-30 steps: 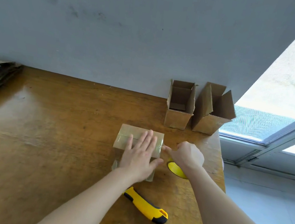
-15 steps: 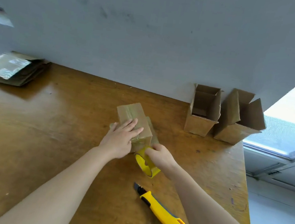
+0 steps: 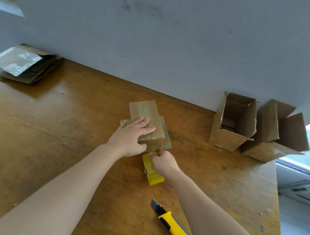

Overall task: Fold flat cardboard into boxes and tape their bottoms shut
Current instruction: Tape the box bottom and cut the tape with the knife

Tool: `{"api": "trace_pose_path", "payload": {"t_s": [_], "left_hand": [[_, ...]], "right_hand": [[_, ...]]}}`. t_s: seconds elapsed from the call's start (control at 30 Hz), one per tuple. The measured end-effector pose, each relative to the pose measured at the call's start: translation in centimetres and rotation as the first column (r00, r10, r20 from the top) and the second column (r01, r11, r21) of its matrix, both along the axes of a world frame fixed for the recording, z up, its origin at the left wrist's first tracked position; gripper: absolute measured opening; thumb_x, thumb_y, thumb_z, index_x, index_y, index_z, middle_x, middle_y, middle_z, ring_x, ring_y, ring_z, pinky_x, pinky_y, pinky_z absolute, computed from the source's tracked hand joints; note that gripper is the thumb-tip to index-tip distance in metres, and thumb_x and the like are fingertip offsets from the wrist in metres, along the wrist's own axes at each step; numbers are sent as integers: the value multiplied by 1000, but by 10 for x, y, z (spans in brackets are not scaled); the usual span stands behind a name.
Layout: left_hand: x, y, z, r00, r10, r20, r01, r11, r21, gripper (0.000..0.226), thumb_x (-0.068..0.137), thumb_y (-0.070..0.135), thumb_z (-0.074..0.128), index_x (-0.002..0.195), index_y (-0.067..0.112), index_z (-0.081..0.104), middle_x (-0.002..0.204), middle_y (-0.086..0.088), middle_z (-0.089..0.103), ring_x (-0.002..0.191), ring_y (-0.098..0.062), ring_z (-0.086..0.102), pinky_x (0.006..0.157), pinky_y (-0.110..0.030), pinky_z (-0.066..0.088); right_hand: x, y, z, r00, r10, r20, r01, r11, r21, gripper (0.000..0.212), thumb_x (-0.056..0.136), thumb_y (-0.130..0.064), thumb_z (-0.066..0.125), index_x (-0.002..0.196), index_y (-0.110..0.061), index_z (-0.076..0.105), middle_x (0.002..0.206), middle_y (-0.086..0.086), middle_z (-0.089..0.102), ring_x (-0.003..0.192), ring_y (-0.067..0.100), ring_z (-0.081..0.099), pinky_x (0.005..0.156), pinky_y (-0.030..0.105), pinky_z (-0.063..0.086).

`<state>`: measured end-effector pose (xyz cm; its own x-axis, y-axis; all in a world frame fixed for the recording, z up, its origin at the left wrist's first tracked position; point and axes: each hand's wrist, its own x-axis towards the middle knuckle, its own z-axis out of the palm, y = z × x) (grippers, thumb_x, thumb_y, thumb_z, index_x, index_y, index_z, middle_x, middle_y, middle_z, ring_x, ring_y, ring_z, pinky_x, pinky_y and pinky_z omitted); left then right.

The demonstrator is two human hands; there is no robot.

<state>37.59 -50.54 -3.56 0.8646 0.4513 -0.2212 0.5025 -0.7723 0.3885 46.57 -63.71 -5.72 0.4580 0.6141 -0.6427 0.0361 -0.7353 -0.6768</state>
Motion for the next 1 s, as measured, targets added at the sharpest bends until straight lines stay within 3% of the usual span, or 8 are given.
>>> {"api": "trace_pose_path", "payload": {"t_s": [0.3,0.37,0.43,0.5,0.6,0.73,0.83,1.0], "left_hand": [[8,-13,-9,992,77,102,-102,957,271,56,86,51,60,139,40,44,155,8,30,145,-9,18,114,-62,7],[10,-15,-10,992,80,96,-107,940,325,59,84,55,60,139,38,45,154,7,33,144,-10,21,113,-62,6],[12,-18,-13,994,78,72,-100,915,391,63,86,54,59,142,31,41,154,6,33,144,-11,22,113,-60,10],[13,-20,-16,996,72,54,-88,891,445,64,88,51,57,144,26,37,155,4,32,144,-13,22,111,-58,15],[11,-24,-20,998,54,41,-67,865,497,62,92,47,53,146,22,34,154,2,32,143,-15,24,107,-52,24],[11,-28,-24,999,45,23,-50,848,527,61,95,46,47,148,20,30,156,0,29,144,-17,22,108,-50,25],[11,-24,-22,998,62,13,-60,852,520,63,95,49,45,149,22,27,157,3,25,145,-14,19,109,-50,24],[14,-29,-19,996,68,54,-85,881,464,62,93,41,54,147,19,33,155,1,30,144,-17,22,108,-41,32]], "right_hand": [[4,4,-2,982,-142,-124,141,990,-19,30,96,-29,55,118,-9,57,98,13,71,86,33,71,84,47,57],[4,1,1,973,-161,-163,157,987,-37,34,97,-30,55,123,-8,53,83,7,71,67,20,73,68,32,60],[2,-3,7,984,-130,-126,121,990,-76,44,97,-33,54,133,-8,47,75,-3,64,43,3,63,40,14,47],[1,-6,9,986,-128,-112,121,990,-68,54,98,-34,53,143,-7,38,79,-5,59,37,-2,57,31,11,37],[0,-11,11,992,-95,-86,92,995,-44,52,99,-33,51,141,-3,40,78,-4,56,35,-5,55,30,10,35],[-2,-24,15,999,-19,-30,19,1000,-4,26,100,-35,49,108,-10,53,71,-5,59,36,-7,54,31,10,34],[-4,-28,15,1000,-20,-16,20,1000,12,24,100,-35,49,106,-11,51,77,-3,55,35,-6,53,31,10,34],[-7,-28,6,989,79,127,-75,997,-33,29,97,-44,50,106,-17,54,91,-1,58,75,12,54,57,23,41]]}}
